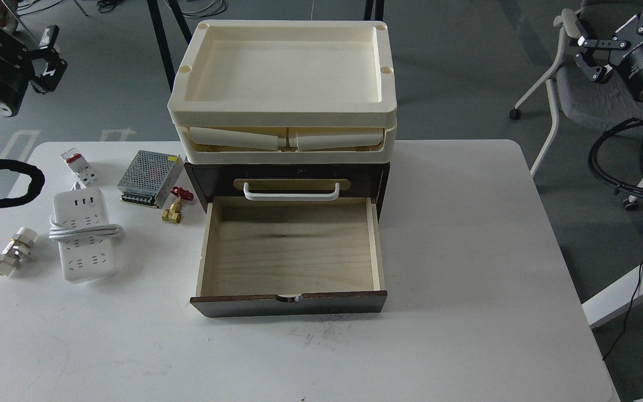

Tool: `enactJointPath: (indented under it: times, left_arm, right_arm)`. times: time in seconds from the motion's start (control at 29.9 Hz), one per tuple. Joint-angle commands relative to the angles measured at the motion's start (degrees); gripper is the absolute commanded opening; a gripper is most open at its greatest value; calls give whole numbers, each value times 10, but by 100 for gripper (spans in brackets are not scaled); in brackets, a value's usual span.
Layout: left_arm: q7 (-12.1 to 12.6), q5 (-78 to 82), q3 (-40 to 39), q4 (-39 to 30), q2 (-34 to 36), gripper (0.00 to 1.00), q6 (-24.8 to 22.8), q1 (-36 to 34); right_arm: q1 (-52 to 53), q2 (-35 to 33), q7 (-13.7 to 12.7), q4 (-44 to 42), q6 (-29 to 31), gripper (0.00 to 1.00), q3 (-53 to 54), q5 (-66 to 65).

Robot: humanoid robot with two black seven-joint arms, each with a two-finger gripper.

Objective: Put charging cable into cabinet
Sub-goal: 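Move the left gripper in toward the white power strip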

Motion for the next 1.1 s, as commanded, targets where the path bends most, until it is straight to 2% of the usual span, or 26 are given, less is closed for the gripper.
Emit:
enactJointPath:
  times: [0.0, 0.17, 0.4, 0.57, 0.64, 0.7, 0.8, 0.97, 1.07]
  left_arm:
    - [0, 0, -2, 15, 0, 100, 0, -6]
    - [-3, -9, -9, 37, -5, 100, 0, -17]
    - [-7, -38, -72, 93, -20, 100, 0, -15]
    - [-10, -44, -159, 89, -74, 100, 0, -16]
    - [-10, -49, -205, 66, -83, 100, 0, -10]
    - [-10, -56, -245, 13, -83, 100, 0, 13]
    - [-10, -49, -260, -144, -46, 100, 0, 57]
    - [-10, 42, -244, -412, 112, 100, 0, 115]
    - [-10, 171, -243, -514, 202, 100, 0, 134]
  right_arm:
    - [-7, 1, 2, -2, 0, 100, 16, 2]
    - [-17, 1, 2, -3, 0, 100, 28, 3]
    - [-20, -5, 3, -6, 0, 100, 36, 4]
    - [-23, -5, 3, -6, 0, 100, 44, 4]
    - [-24, -5, 4, -6, 0, 100, 44, 4]
    - [-25, -5, 3, -7, 0, 100, 44, 5]
    - [-30, -8, 3, -9, 0, 100, 45, 5]
    - [-33, -13, 3, -28, 0, 100, 48, 5]
    - [-41, -13, 4, -29, 0, 100, 49, 5]
